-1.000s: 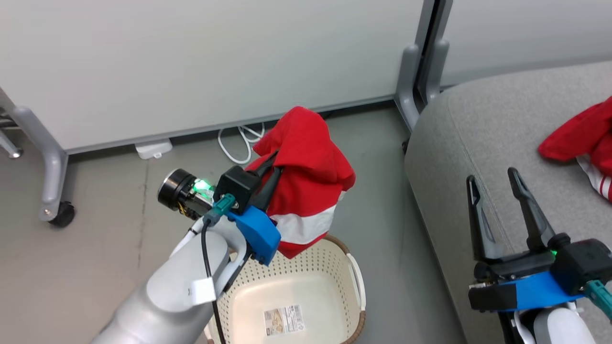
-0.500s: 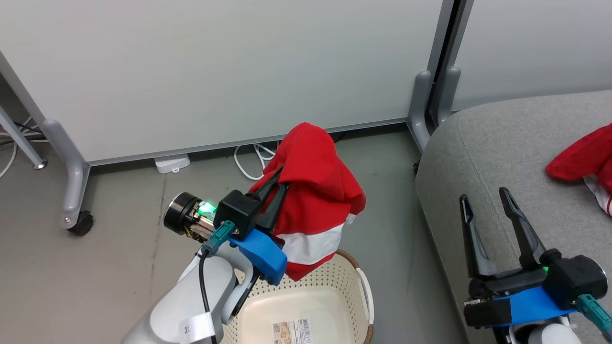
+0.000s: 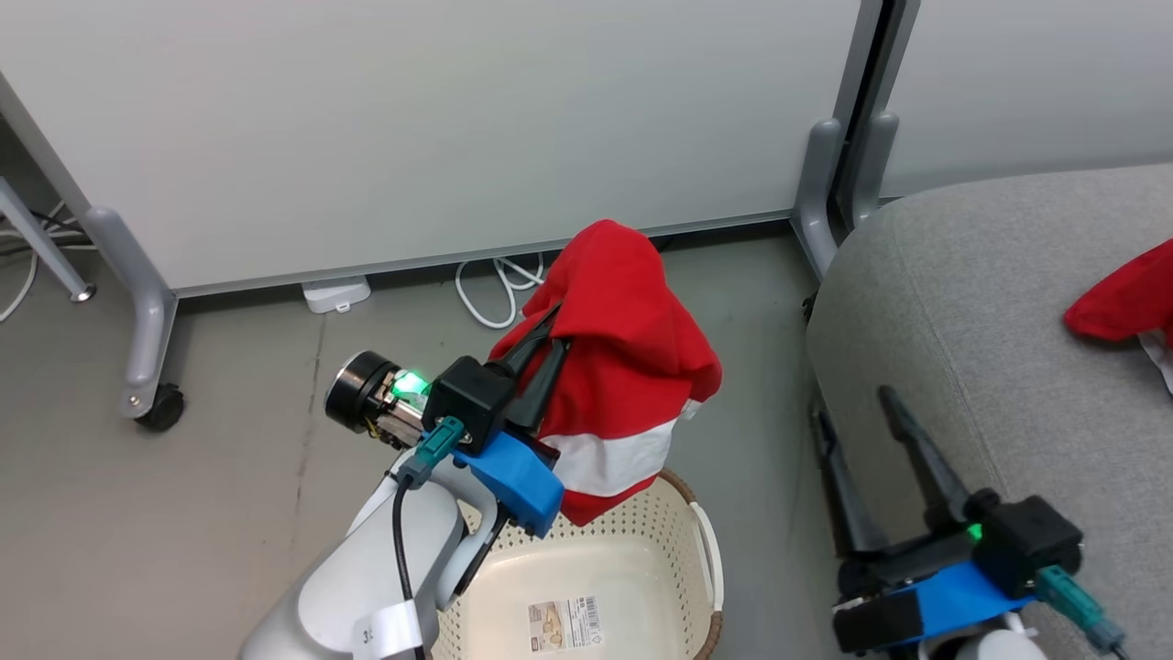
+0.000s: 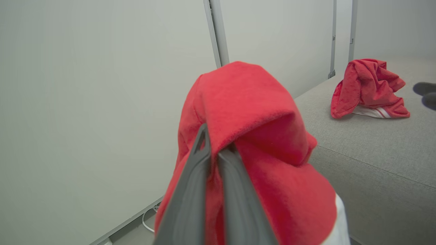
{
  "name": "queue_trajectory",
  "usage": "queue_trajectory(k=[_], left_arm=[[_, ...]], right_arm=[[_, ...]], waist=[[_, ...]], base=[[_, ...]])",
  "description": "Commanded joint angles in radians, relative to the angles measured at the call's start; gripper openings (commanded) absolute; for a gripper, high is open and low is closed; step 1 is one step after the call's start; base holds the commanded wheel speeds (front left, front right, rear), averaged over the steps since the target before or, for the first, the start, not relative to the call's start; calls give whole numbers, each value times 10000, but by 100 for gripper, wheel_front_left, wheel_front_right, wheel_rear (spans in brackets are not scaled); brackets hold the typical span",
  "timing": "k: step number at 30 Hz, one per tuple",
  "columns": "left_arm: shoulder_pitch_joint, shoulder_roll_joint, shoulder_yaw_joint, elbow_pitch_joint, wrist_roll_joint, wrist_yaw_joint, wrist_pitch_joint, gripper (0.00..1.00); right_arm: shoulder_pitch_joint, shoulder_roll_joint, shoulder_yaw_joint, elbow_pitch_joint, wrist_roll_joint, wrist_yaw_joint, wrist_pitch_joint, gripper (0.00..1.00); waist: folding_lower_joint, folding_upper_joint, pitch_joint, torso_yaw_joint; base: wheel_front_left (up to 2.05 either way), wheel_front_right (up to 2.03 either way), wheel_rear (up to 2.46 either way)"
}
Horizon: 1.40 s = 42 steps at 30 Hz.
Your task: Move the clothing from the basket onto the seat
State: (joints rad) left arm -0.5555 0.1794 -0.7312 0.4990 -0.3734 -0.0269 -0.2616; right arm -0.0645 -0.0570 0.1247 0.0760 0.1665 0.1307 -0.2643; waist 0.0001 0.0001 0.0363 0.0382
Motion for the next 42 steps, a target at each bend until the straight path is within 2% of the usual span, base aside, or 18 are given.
queue_trajectory(k=[1, 12, 26, 36, 38, 39, 42], left_arm=[[-200, -39, 31, -53, 89, -26, -50, 0], [-552, -487, -81, -10, 510, -297, -50, 0], [-832, -961, -262, 15, 838, -588, -50, 0], [-831, -1080, -218, 76, 939, -693, -50, 0], [-784, -1102, -192, 81, 971, -719, -50, 0], [-762, -1112, -184, 88, 985, -733, -50, 0], [-721, -1136, -158, 110, 1015, -767, -51, 0]], right_arm=[[-152, -90, 188, 101, 81, 1, -1, 100], [-1099, -597, 2316, 1511, 1204, 1, -1, 100], [-2398, -705, 3682, 2788, 2955, 1, -1, 100], [-2958, -538, 3789, 2803, 3349, 1, -1, 100], [-3026, -440, 3783, 2890, 3270, 1, -1, 11], [-3020, -418, 3793, 2914, 3251, 1, -1, 0], [-3051, -358, 3794, 2943, 3214, 1, -1, 0]], waist=[[-1, -1, 71, 64], [-1, -1, 518, 510], [-1, -1, 898, 983], [-1, -1, 943, 1084], [-1, -1, 929, 1091], [-1, -1, 921, 1091], [-1, -1, 908, 1083]], base=[[0, 0, 0], [0, 0, 0], [0, 0, 0], [0, 0, 0], [0, 0, 0], [0, 0, 0], [0, 0, 0]])
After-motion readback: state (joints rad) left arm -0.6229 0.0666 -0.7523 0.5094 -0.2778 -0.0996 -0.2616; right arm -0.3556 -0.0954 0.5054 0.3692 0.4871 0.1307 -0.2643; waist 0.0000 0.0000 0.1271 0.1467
